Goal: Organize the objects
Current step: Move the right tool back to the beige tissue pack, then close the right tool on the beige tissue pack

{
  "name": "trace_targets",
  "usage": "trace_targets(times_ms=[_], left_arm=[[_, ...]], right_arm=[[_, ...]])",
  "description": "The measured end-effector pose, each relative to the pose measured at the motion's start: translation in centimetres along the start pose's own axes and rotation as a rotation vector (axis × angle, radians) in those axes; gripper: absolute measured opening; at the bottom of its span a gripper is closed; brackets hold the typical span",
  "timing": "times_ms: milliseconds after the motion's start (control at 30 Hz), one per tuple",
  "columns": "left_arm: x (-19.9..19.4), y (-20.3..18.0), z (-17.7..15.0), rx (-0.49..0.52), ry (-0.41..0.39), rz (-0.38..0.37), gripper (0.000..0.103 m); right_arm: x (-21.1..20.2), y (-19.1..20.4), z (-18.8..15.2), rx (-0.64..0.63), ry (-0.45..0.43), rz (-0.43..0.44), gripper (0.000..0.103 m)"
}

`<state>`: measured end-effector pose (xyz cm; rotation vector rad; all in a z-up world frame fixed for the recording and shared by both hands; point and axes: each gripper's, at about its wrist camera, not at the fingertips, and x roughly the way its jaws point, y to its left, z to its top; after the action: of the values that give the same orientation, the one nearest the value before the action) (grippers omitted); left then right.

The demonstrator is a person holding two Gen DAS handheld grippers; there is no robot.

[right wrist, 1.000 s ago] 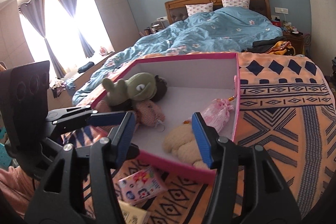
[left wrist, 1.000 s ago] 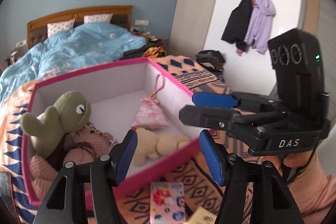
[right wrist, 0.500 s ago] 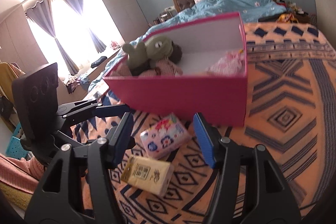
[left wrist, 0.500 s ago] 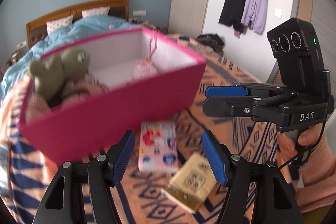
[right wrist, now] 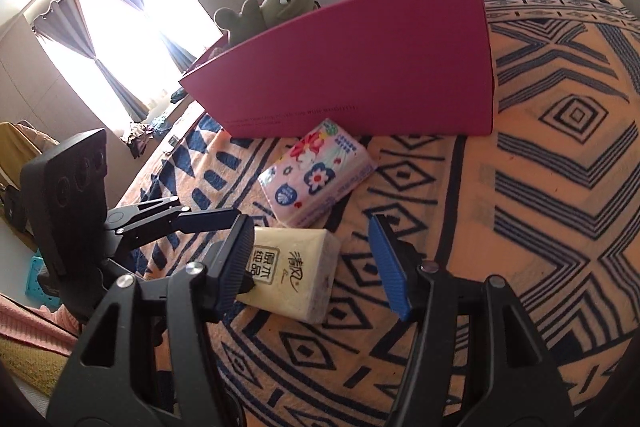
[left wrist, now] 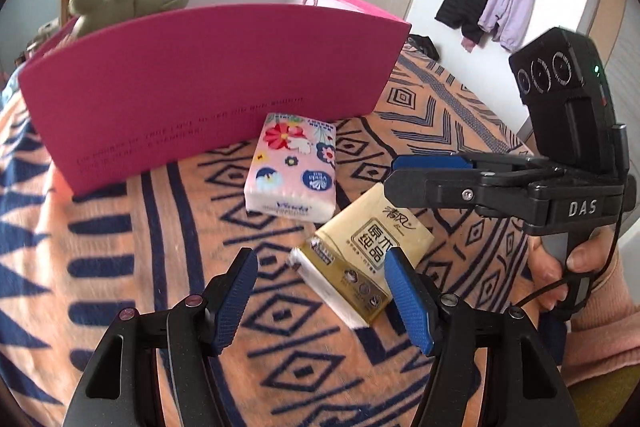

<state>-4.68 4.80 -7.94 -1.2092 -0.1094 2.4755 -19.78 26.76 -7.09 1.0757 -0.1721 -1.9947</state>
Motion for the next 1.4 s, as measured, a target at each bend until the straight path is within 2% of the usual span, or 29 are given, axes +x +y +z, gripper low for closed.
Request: trace_targets(times_ms=[600,800,1000,1200,1400], left_arm=[[1.0,-0.9,-0.1,-0.053,0.028,-0.081,0.065],[0.9,-1.2,-0.1,-0.055,0.032,-0.099,0.056],[0.9,-0.9,-0.1,-0.067,0.037,-0.108,0.047],[1.1,-1.1,0.1,-0.071,0.037,-0.11,0.045],[1.3,-1.4,0.4,-0.07,0.036,-0.114,0.045]], right_arm=[[0.1,-0.5,-1.6,0.056,0.018,0.023,0.061],[0.0,-0.5,-1.7,0.056,0.02,0.029,0.061],[0.0,-0.3,-1.9,0.05,0.029,0.041,0.054],[-0.2,-0.5,-2.2,0.054,0.041,0.046,0.047],[-0.5,-0.3,-2.4,0.042,0.051,0.045,0.046]])
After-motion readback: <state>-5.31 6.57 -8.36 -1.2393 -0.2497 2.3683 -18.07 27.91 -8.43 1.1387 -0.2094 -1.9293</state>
